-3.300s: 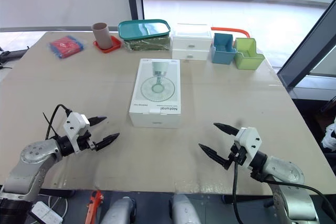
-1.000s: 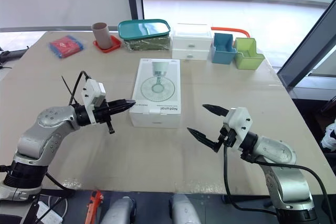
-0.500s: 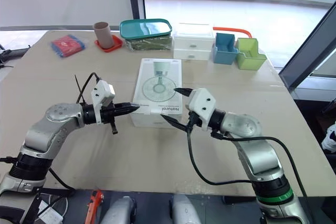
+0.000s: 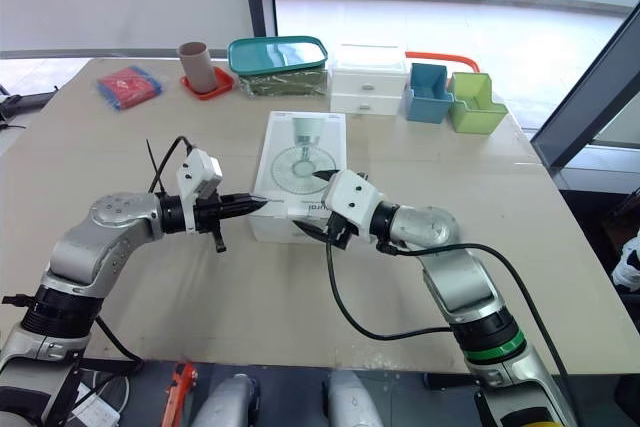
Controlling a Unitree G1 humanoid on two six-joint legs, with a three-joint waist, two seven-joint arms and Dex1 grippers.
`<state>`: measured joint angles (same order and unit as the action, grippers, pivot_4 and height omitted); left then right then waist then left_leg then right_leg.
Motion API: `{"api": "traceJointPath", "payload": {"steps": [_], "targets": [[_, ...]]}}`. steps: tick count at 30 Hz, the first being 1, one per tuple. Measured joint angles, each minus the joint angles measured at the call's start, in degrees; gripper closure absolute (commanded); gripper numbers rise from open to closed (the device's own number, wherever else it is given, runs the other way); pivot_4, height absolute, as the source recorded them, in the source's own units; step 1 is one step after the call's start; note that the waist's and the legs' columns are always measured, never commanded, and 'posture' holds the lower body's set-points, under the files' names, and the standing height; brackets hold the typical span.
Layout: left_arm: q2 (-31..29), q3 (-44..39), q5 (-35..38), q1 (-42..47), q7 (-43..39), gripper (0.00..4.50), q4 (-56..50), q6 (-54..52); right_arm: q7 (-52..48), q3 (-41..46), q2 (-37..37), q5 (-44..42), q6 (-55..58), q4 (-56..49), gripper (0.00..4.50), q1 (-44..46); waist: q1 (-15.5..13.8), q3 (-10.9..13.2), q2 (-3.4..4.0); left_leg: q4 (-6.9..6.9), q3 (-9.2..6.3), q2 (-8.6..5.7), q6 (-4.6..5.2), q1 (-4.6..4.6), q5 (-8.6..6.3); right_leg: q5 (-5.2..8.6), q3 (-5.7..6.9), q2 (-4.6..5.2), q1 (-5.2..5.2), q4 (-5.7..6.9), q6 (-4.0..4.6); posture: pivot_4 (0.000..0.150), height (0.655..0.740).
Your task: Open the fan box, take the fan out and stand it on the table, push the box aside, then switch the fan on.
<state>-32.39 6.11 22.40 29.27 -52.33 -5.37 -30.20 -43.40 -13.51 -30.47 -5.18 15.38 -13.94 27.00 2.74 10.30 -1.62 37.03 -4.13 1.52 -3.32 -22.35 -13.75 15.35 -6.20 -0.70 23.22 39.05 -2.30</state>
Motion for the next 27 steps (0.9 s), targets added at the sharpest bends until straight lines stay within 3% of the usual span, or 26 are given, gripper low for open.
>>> {"api": "traceJointPath", "payload": {"steps": [27], "targets": [[0.8, 0.3, -0.5, 0.1, 0.7, 4.49, -0.3, -0.2, -0.2, -0.1, 0.4, 5.4, -3.4, 1.4, 0.0, 0.5, 0.0, 0.0, 0.0, 0.06, -0.01, -0.01, 0.0, -0.01, 0.0, -0.02, 0.01, 0.01, -0.01, 0.0, -0.01, 0.15, 0.74]]}}
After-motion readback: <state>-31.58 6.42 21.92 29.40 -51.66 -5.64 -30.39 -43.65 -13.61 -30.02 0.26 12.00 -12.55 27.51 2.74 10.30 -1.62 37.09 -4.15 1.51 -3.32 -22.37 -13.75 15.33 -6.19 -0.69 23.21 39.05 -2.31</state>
